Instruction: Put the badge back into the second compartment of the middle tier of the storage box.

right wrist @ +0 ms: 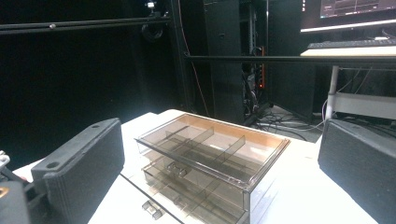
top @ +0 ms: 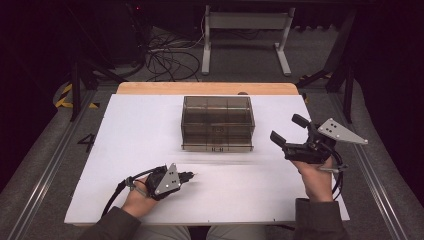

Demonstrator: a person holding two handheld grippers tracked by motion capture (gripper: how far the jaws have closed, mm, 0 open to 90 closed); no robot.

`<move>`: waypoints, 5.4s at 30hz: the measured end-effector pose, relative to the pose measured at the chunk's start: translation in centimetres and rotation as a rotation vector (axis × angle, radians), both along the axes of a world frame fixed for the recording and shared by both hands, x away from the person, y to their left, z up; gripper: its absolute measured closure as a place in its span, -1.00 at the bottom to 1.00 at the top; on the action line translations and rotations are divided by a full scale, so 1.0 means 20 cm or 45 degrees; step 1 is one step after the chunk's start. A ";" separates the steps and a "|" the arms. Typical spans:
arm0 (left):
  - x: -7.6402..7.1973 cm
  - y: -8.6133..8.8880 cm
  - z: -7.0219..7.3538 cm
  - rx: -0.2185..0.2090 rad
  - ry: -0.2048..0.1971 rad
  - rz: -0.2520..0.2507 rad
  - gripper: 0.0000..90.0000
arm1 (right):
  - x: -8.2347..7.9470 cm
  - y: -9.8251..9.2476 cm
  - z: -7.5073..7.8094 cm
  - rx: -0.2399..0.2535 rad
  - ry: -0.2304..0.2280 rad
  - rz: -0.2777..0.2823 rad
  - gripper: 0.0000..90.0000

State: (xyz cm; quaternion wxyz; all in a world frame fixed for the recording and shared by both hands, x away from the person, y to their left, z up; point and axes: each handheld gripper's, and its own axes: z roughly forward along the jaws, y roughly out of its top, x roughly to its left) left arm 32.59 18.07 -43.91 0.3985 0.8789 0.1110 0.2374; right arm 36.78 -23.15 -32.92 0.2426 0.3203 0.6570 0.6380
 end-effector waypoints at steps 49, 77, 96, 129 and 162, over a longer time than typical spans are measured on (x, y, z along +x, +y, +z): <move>0.20 -0.20 0.24 -0.368 0.005 0.011 0.96 | 0.00 -0.01 0.00 0.013 -0.002 0.006 -0.97; 0.41 -0.30 0.25 -0.362 0.031 0.089 0.96 | 0.00 -0.03 0.00 0.028 -0.004 0.008 -0.97; 0.50 -0.39 0.19 -0.234 0.052 0.162 0.96 | -0.01 -0.03 0.02 0.058 -0.007 0.012 -0.97; 0.54 -0.39 0.12 -0.109 0.117 0.229 0.96 | -0.01 -0.02 0.01 0.052 -0.002 0.018 -0.97; 0.54 -0.41 0.11 -0.049 0.077 0.235 0.92 | 0.00 -0.03 0.01 0.056 0.000 0.019 -0.97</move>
